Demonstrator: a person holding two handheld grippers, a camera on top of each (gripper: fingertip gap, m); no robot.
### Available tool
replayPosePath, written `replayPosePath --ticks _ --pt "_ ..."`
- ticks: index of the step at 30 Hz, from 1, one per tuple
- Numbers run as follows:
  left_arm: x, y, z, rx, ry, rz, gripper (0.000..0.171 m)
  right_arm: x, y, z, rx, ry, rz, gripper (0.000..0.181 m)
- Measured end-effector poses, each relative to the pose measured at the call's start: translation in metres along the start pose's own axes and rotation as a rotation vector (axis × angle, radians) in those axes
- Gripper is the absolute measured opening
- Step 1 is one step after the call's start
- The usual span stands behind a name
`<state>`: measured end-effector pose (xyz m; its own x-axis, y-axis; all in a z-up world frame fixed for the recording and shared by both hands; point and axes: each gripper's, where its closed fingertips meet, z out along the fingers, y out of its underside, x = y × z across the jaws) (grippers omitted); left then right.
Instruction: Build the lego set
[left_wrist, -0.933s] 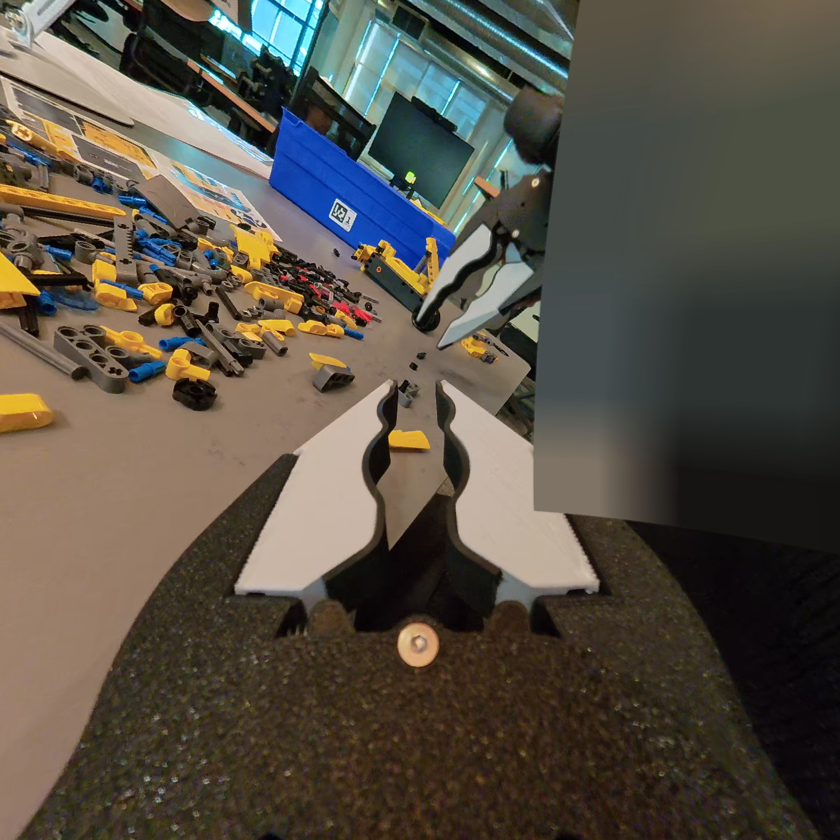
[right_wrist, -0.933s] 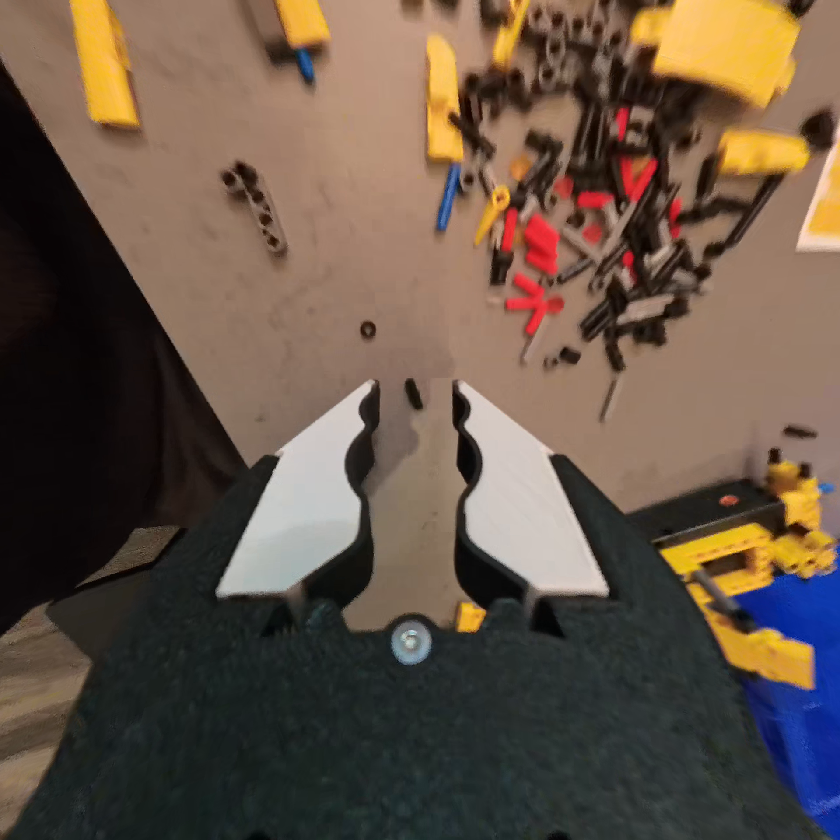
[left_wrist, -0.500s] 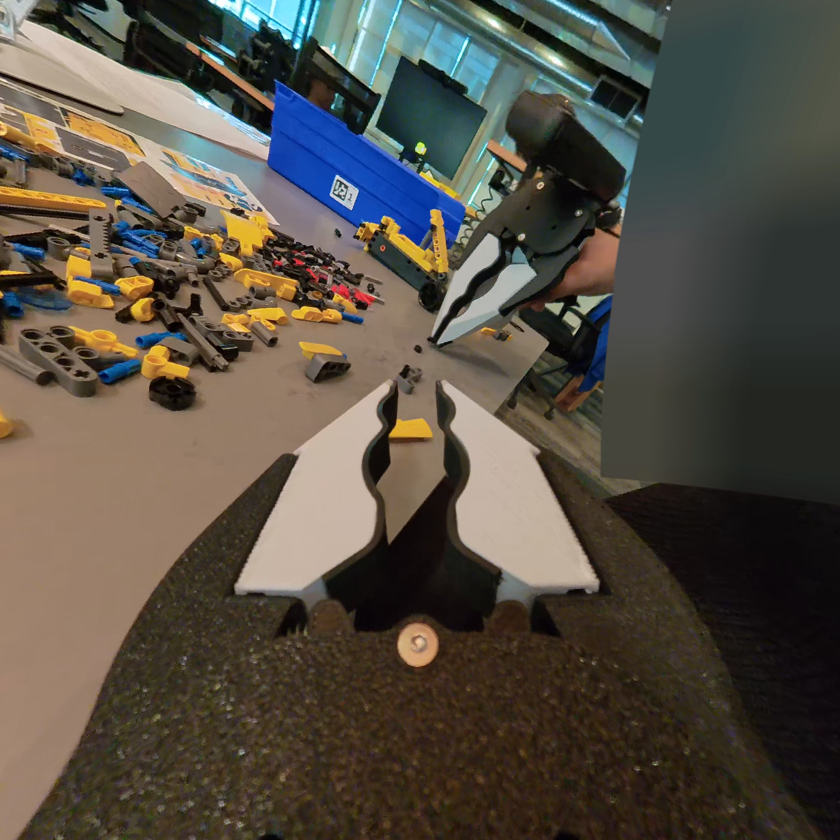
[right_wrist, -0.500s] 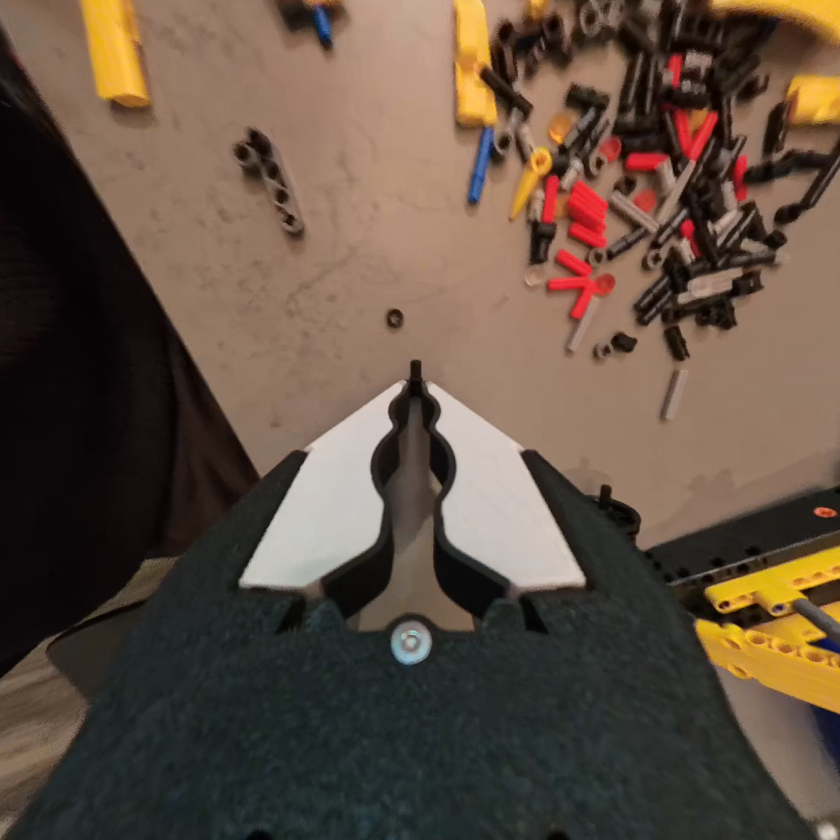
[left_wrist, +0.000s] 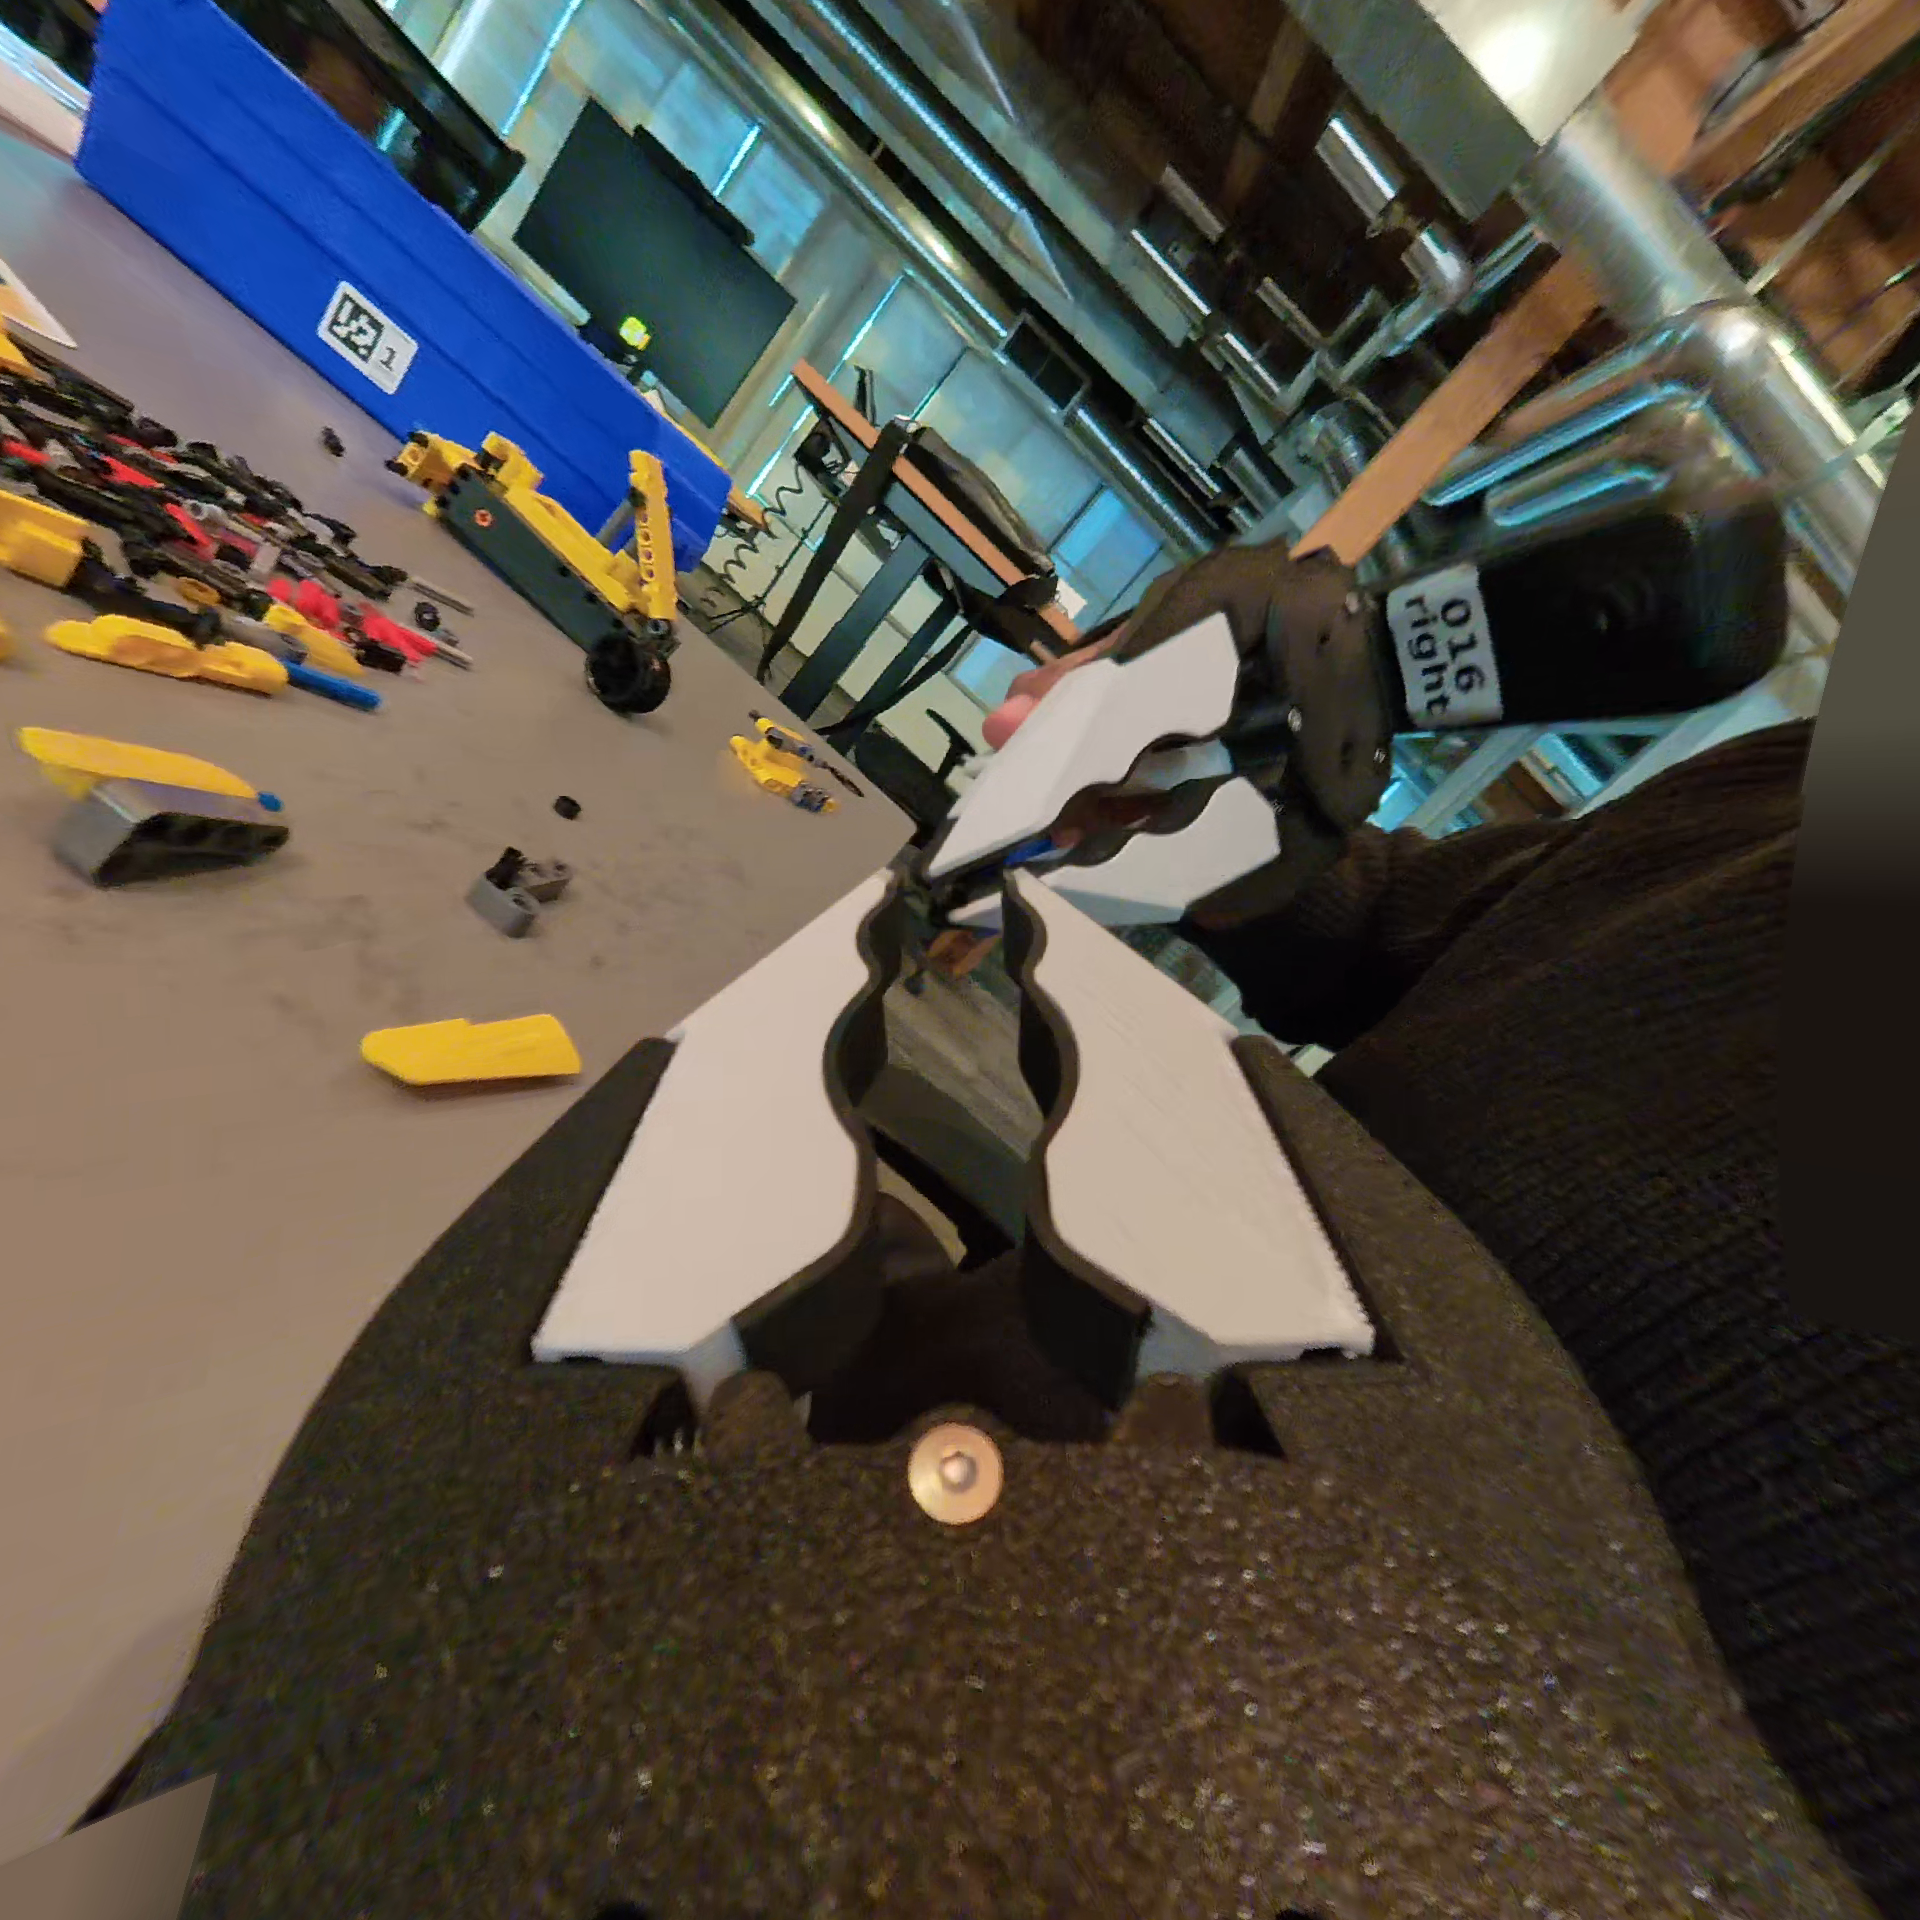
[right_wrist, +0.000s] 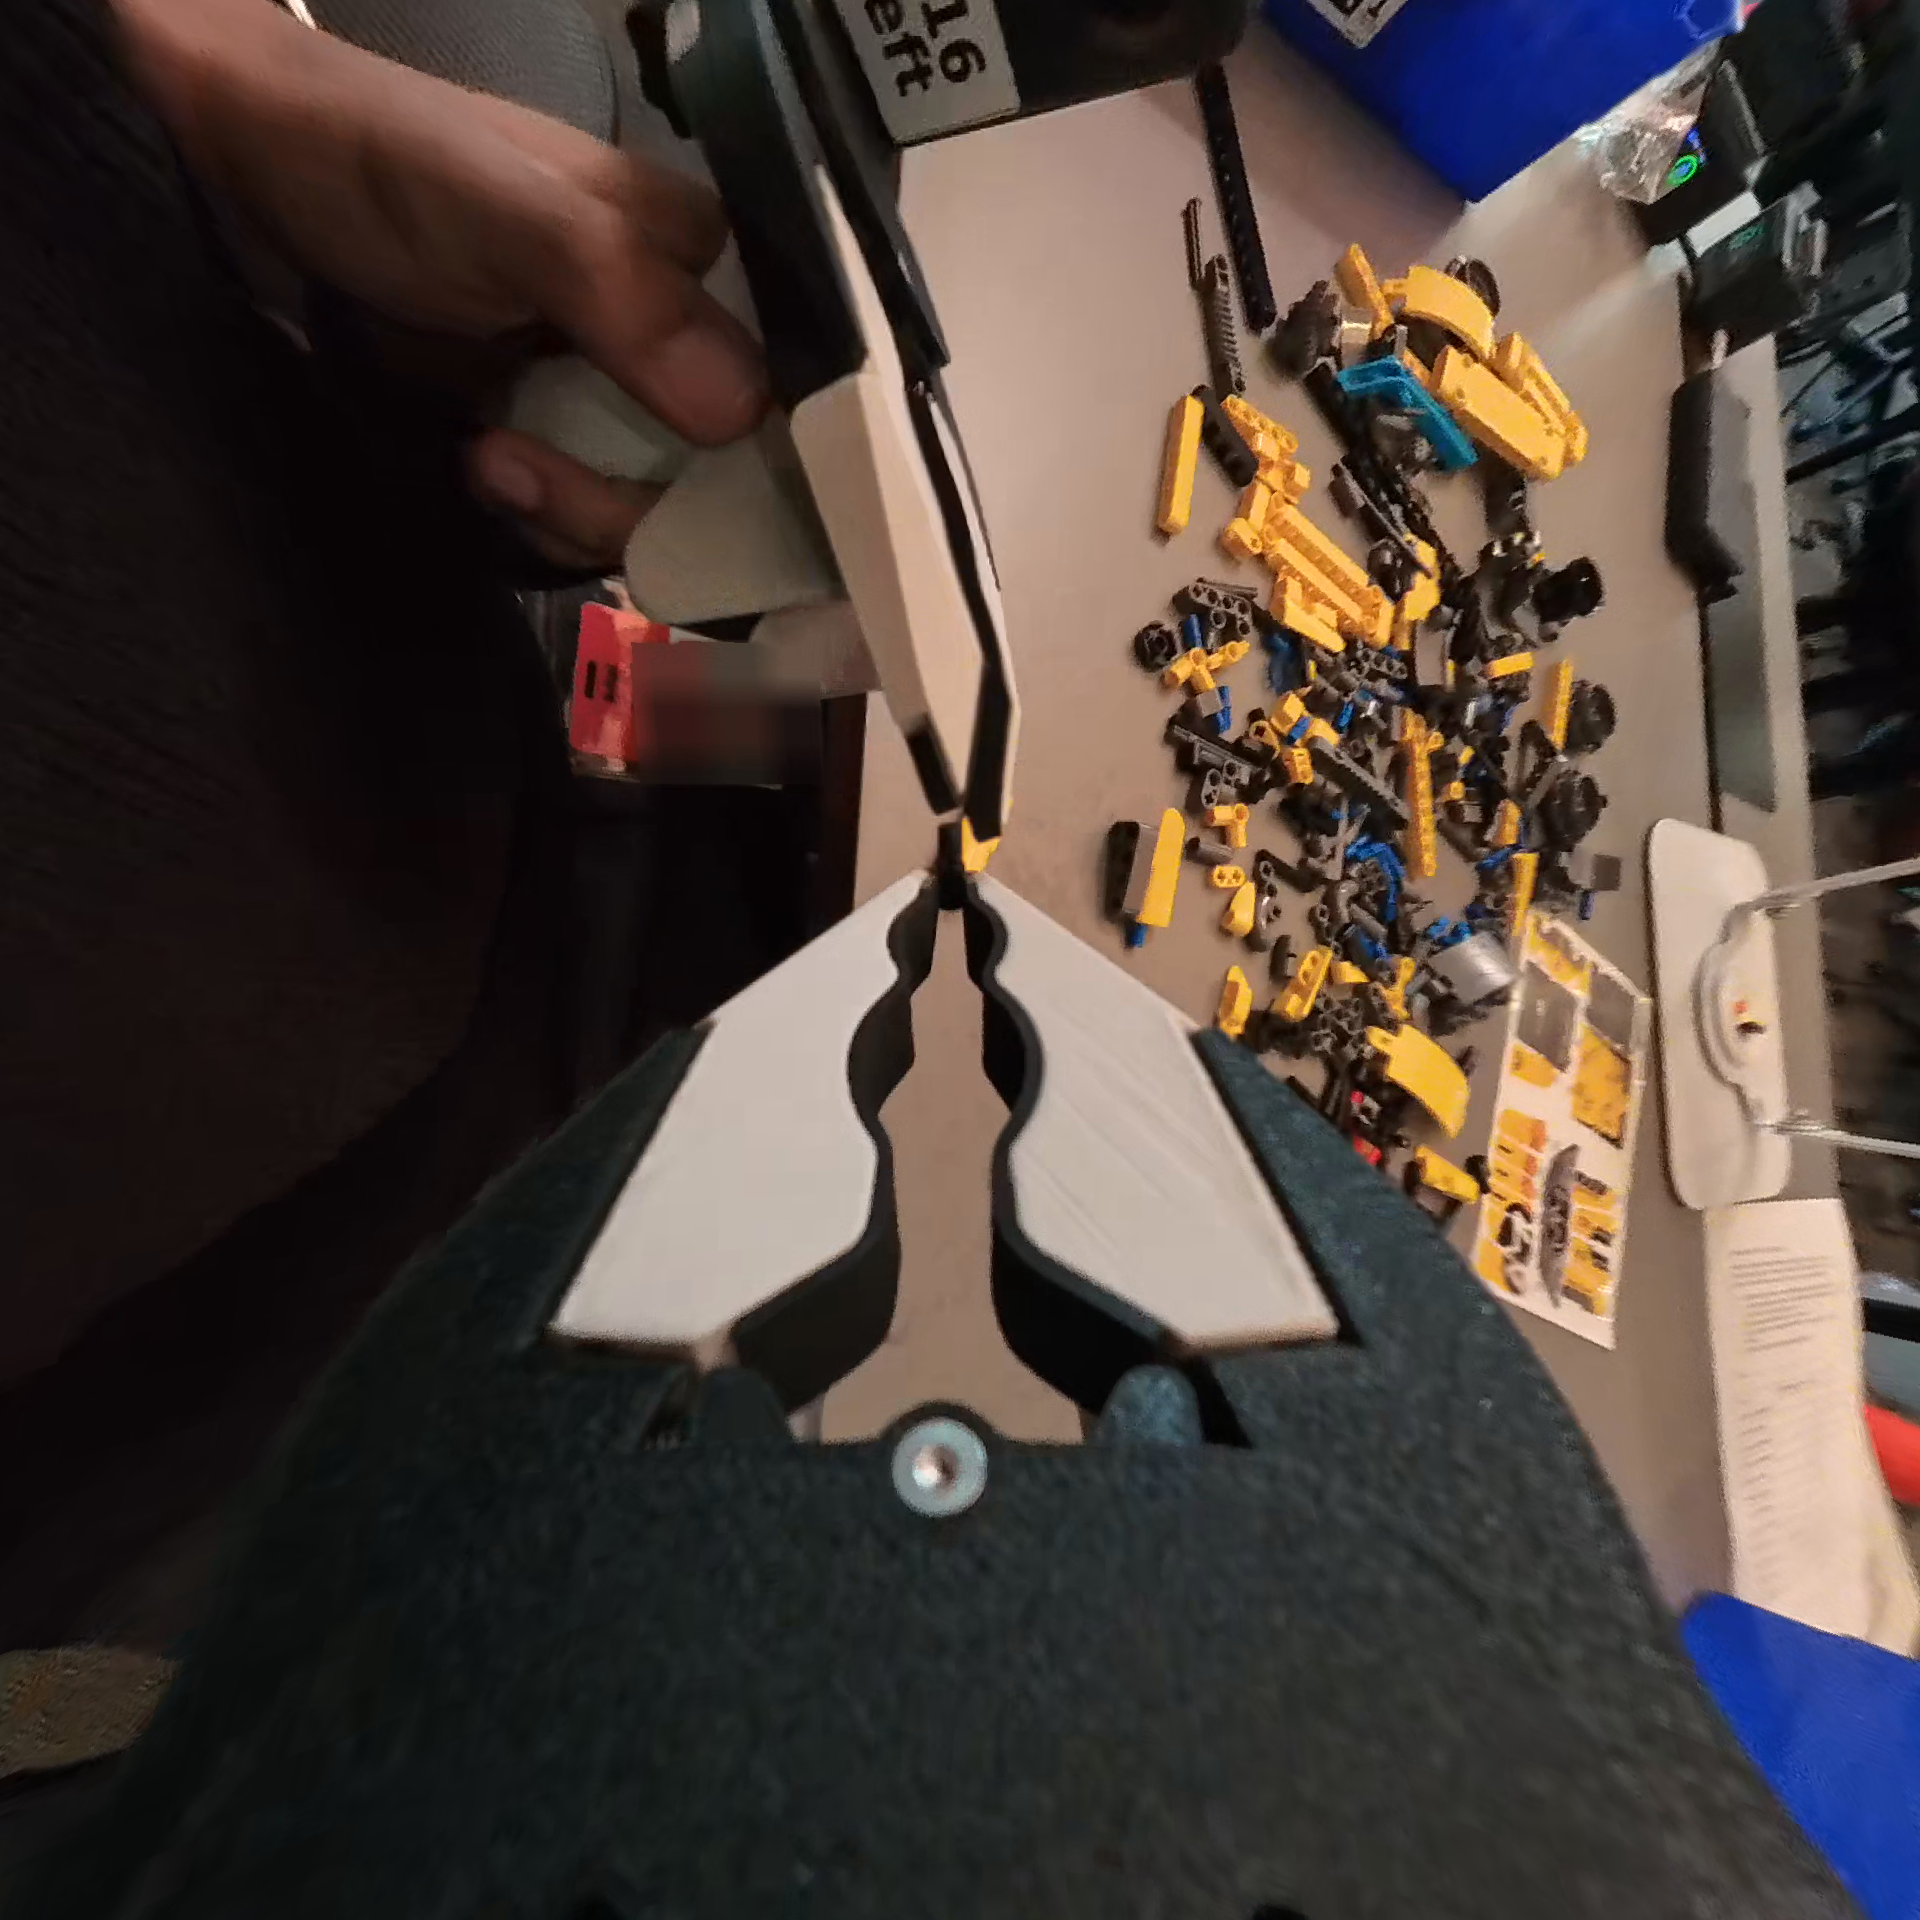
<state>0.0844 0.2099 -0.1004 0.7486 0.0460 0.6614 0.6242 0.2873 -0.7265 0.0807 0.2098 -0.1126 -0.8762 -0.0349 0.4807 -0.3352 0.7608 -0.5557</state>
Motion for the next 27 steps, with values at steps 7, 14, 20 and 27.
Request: replayPosePath --ticks 7,14,20,27 --pt "0.003 0.001 0.000 -0.008 0.014 -0.028 0.005 0.000 -0.008 -0.002 -0.008 0.070 -0.096 0.003" --pt "0.011 -0.007 -0.007 0.043 0.142 -0.148 0.004 0.002 -0.022 -0.007 0.093 0.073 -0.087 0.003" --pt "0.026 -0.016 -0.011 0.097 0.326 -0.291 0.003 0.008 -0.042 -0.015 0.286 0.030 -0.009 0.022" --pt "0.034 -0.024 -0.018 0.136 0.446 -0.373 0.004 0.007 -0.053 -0.020 0.370 -0.024 0.008 0.004"
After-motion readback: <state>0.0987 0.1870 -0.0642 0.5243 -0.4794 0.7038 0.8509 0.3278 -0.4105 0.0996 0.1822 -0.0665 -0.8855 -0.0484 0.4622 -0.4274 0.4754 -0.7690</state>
